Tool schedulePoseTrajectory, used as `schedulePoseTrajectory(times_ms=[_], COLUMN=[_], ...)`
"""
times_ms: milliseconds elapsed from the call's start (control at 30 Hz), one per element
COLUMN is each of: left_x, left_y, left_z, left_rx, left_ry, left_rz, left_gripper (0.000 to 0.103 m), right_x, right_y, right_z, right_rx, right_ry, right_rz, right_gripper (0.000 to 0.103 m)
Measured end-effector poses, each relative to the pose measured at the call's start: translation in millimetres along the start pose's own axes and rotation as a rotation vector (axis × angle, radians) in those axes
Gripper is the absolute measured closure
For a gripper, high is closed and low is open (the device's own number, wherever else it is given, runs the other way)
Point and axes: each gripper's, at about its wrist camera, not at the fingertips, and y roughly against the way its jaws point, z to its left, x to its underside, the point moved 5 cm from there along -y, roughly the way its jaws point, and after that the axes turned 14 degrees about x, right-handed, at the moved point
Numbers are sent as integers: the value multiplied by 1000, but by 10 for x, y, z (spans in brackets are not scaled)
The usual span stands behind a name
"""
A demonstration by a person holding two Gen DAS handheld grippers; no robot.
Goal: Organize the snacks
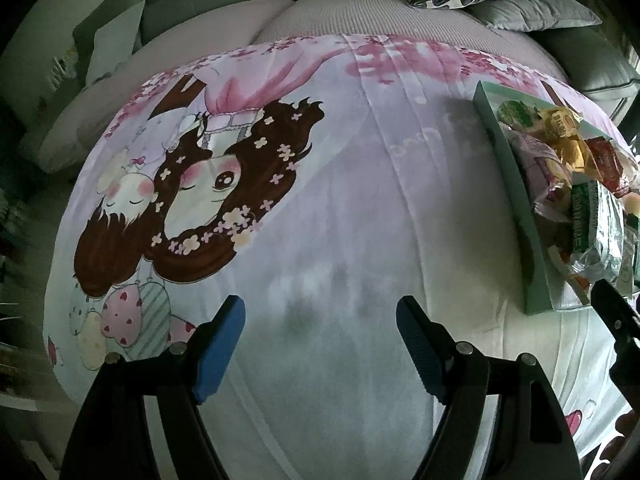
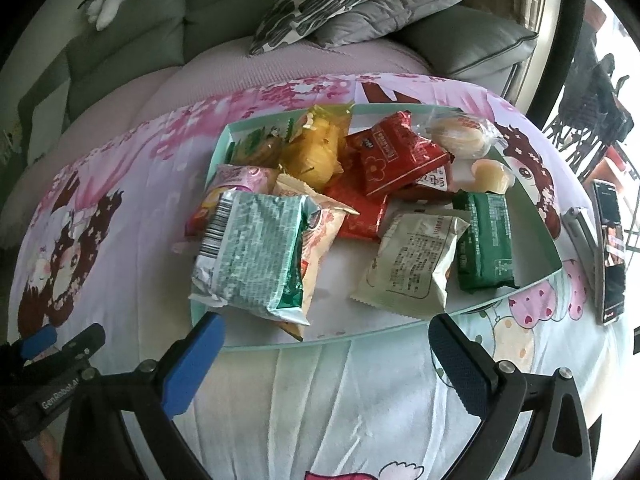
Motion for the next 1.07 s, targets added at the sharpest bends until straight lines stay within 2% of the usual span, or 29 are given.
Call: schedulePoseTrajectory(times_ms=[1067], left_x=[-39], left_y=[118], left_z=[-43], left_rx=[-5], left_ry=[-28], left_rz=[-74], left_gripper=[24], right_x=[31], right_y=[-47], right_z=[16], right_rx=[1], right_ry=[9], right_rz=[19], right_gripper=[0])
